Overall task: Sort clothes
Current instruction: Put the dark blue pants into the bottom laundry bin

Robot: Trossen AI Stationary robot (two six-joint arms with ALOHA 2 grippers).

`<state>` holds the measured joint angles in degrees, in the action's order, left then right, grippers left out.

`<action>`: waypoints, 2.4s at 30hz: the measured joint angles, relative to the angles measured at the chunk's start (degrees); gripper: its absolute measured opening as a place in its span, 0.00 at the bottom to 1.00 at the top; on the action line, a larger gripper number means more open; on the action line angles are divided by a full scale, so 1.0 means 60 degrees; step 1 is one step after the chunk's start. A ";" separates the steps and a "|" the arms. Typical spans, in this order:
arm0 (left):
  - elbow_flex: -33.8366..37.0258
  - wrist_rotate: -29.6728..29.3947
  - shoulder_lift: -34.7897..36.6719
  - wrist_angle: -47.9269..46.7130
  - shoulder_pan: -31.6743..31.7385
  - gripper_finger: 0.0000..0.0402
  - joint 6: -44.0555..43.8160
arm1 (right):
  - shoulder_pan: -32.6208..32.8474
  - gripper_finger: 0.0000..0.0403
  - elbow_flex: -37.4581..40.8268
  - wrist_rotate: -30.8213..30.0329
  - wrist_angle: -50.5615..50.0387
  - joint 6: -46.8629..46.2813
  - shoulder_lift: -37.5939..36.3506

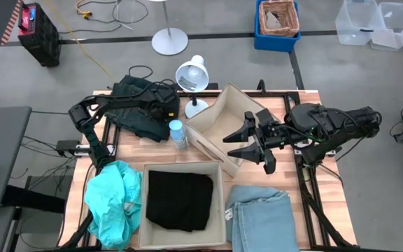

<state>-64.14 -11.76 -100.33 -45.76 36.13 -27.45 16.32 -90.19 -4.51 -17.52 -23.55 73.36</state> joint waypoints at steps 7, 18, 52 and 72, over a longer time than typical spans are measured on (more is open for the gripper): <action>0.0004 0.0206 -0.0007 -0.0070 0.0019 0.13 0.0199 | 0.0000 0.59 0.0000 0.0000 0.0000 0.0000 0.0000; 0.0076 -0.0137 0.1005 -0.0417 -0.0180 0.13 0.0275 | 0.0002 0.59 0.0000 -0.0007 -0.0004 0.0007 0.0000; 0.0036 -0.1919 0.9047 -0.0059 -0.0177 0.11 -0.0610 | 0.0002 0.59 0.0004 -0.0011 -0.0011 0.0044 0.0000; 0.0022 0.0667 1.0442 0.5215 -0.0210 0.11 0.1959 | -0.0566 0.59 0.0004 -0.0015 0.0084 0.0193 0.0004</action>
<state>-64.01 -7.76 -37.69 -14.48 34.87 -15.70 12.92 -90.17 -4.60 -17.02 -22.39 73.38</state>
